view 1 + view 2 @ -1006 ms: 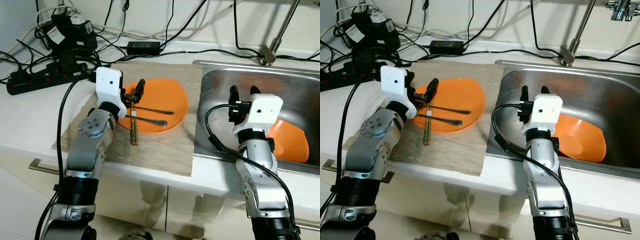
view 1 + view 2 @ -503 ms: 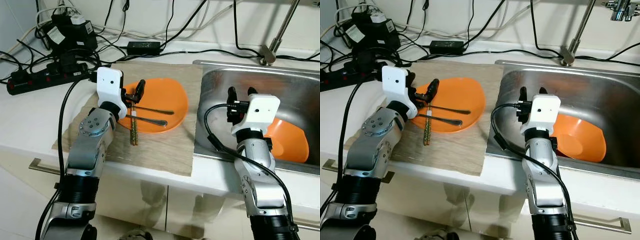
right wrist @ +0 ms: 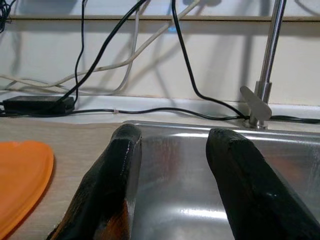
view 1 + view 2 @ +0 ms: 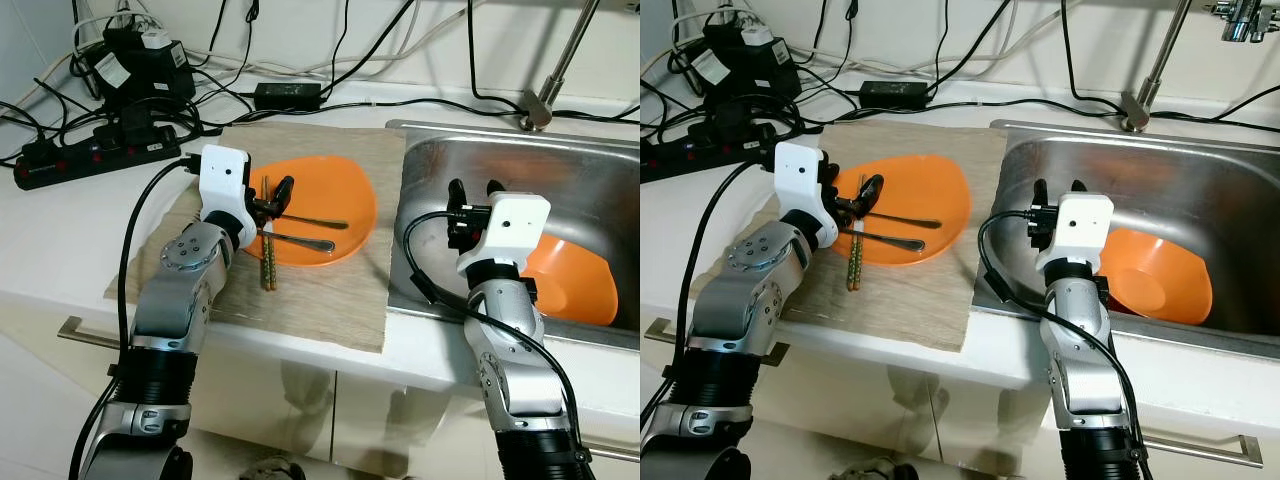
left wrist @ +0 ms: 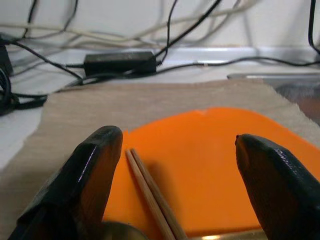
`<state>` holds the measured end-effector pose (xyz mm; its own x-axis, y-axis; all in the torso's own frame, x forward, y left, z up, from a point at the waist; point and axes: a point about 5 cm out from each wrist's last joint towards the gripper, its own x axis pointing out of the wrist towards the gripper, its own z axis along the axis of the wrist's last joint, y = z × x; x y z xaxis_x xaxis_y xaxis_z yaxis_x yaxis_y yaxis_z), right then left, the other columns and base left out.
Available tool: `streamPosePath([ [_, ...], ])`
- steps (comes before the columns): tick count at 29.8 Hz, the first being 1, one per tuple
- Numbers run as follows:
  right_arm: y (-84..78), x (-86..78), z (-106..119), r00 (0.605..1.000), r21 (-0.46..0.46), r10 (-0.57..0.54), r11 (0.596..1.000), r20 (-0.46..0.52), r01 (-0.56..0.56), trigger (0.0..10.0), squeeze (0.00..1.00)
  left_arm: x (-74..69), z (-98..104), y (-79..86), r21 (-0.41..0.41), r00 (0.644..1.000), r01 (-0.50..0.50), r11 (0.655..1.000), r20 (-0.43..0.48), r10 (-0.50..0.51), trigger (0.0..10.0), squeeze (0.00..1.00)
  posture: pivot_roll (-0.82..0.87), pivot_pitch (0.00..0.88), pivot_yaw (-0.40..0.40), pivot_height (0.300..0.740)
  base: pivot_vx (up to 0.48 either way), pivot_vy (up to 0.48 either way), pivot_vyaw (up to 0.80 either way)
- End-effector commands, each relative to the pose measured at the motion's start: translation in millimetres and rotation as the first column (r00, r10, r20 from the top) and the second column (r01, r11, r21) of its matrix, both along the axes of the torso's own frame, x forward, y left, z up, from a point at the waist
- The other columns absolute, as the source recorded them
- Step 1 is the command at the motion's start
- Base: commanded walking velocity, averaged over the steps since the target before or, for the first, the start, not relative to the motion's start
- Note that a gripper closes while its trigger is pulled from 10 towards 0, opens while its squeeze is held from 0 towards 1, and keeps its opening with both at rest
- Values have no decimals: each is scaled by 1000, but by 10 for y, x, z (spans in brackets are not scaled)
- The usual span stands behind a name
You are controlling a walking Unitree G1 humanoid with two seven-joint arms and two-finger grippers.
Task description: Kitchen organization
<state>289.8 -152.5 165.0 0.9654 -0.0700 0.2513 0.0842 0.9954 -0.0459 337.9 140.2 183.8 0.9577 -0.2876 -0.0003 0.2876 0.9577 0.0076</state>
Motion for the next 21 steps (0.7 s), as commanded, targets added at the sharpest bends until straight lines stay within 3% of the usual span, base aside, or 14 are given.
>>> streamPosePath([
  [1,7,26,36,1000,4,8,1000,17,-8,10000,0,4,22,23,8,1000,-13,1000,20,13,10000,0,-26,0,41,740,0,0,0],
  [21,100,37,-6,999,-3,41,999,15,-41,10000,0,-18,-17,29,37,999,-14,999,34,13,10000,0,-3,0,38,740,0,0,0],
])
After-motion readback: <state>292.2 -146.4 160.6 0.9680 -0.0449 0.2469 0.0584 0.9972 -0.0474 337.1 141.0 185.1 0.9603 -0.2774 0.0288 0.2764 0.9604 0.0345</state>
